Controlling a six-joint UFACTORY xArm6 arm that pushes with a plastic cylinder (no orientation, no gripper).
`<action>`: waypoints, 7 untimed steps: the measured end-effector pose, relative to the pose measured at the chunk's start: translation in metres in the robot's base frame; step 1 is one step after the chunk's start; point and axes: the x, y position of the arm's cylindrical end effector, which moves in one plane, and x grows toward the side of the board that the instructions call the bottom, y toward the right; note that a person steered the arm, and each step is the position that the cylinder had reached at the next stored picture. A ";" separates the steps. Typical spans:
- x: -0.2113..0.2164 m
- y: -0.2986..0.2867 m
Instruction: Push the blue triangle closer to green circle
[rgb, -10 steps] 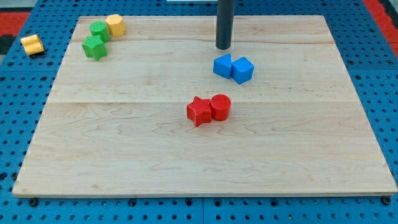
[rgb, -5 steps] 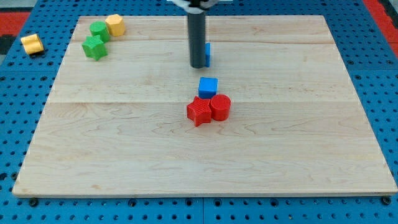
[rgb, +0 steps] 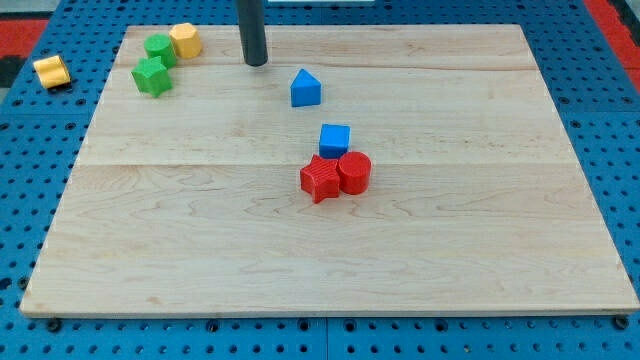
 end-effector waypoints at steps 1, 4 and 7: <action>0.001 0.116; 0.006 -0.067; 0.023 0.022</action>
